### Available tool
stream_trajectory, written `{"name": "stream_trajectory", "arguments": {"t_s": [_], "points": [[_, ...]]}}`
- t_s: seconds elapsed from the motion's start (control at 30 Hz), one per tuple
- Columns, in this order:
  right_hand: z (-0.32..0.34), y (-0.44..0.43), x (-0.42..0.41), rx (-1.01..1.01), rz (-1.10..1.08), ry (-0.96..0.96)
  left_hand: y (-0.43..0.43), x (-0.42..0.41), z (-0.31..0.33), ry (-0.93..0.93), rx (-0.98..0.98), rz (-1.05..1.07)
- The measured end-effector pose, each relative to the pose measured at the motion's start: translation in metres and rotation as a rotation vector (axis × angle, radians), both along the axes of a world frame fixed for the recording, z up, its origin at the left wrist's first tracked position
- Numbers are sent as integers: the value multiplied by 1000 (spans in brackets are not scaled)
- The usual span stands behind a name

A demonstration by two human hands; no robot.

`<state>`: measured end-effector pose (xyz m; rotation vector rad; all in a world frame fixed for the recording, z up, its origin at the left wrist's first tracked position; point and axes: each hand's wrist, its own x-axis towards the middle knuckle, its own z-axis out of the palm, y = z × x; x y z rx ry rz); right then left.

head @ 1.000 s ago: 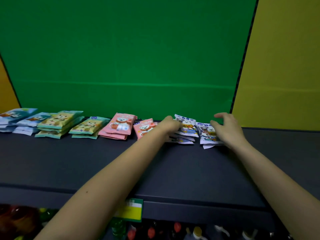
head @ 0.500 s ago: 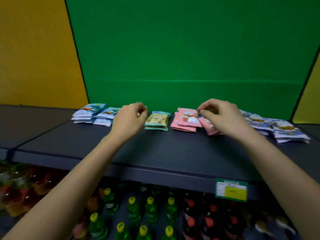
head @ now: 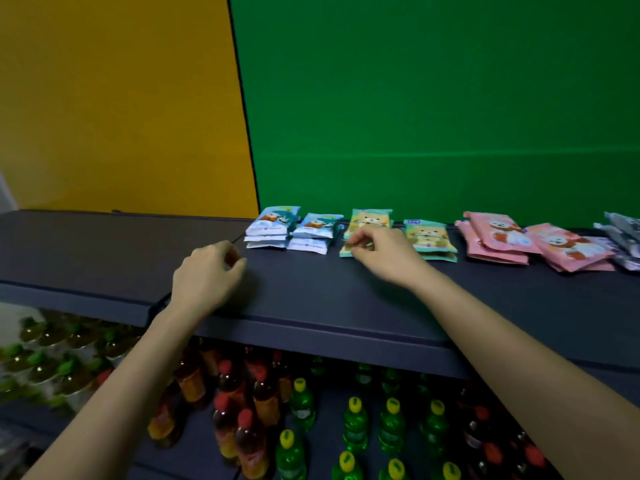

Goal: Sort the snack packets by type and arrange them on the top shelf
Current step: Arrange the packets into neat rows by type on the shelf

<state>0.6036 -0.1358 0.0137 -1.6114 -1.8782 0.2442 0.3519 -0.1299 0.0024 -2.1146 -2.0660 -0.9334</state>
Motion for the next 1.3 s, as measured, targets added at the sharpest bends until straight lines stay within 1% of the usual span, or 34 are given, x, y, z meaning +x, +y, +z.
{"name": "stream_trajectory", "arguments": {"t_s": [0.13, 0.23, 0.43, 0.53, 0.63, 0.7, 0.77, 0.83, 0.93, 1.03, 1.13, 1.23, 1.3], "points": [[12, 44, -20, 16, -1, -81, 41, -5, 4, -16, 24, -38], [21, 77, -31, -8, -7, -191, 78, 1, 11, -12, 29, -72], [22, 128, -53, -126, -143, -334, 144, 26, 15, 72, -129, -140], [19, 139, -65, -165, -210, -389, 169, 35, 21, 112, -211, -114], [16, 147, -73, -245, -294, -437, 185, 41, 28, 158, -343, -105], [15, 151, -77, -315, -345, -418, 192, 44, 31, 204, -409, -123], [15, 152, -81, -361, -397, -394, 196, 46, 32, 294, -435, -138], [17, 152, -85, -378, -443, -398, 198, 48, 36, 387, -413, -143], [18, 154, -90, -398, -493, -370, 201, 50, 39, 447, -392, -157], [15, 155, -95, -397, -533, -304, 199, 48, 38, 440, -312, -193], [11, 153, -95, -330, -555, -239, 191, 39, 41, 391, -223, -226], [15, 132, -97, -241, -504, -134, 175, 22, 50, 351, -200, -255], [16, 104, -100, -197, -430, -89, 157, 8, 51, 371, -208, -293]]}}
